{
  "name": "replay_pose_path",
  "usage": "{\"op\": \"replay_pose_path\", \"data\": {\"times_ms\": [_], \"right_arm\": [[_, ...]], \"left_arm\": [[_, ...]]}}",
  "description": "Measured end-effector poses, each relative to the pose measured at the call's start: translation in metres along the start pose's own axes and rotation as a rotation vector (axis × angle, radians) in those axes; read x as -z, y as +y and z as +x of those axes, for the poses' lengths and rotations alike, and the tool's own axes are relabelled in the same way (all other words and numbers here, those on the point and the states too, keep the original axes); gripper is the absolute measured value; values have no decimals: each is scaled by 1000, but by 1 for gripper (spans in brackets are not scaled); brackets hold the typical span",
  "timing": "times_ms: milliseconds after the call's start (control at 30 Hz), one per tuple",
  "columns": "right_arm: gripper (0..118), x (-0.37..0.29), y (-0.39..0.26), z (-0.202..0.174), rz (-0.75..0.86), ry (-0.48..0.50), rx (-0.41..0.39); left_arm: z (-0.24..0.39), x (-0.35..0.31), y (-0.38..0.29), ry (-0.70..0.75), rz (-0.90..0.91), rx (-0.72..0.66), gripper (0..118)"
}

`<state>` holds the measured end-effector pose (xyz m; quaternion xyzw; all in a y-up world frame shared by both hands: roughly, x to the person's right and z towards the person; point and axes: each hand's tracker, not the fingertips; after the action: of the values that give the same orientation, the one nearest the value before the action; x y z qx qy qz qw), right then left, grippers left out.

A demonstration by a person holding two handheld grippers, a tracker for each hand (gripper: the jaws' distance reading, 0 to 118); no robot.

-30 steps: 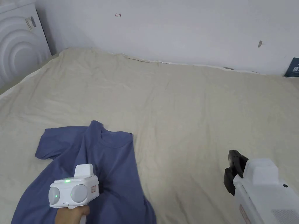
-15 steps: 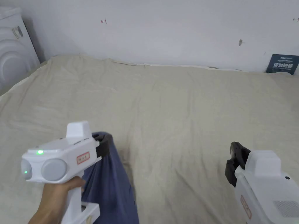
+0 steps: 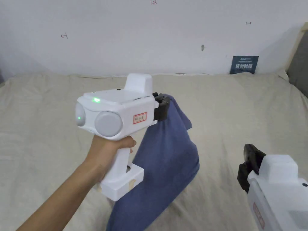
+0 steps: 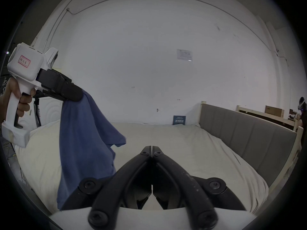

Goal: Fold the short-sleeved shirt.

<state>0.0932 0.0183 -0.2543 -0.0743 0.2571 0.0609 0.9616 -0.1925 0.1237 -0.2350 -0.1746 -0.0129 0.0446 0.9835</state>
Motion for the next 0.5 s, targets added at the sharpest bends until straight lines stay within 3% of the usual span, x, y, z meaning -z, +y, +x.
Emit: {"op": "replay_pose_path", "data": {"times_ms": [300, 500], "right_arm": [[1, -8, -7, 32, -16, -72, 17], [1, -9, -16, 33, -31, -81, 42]], "left_arm": [[43, 68, -85, -135, -231, 5, 3], [49, 104, -183, -90, -487, 73, 3]]}}
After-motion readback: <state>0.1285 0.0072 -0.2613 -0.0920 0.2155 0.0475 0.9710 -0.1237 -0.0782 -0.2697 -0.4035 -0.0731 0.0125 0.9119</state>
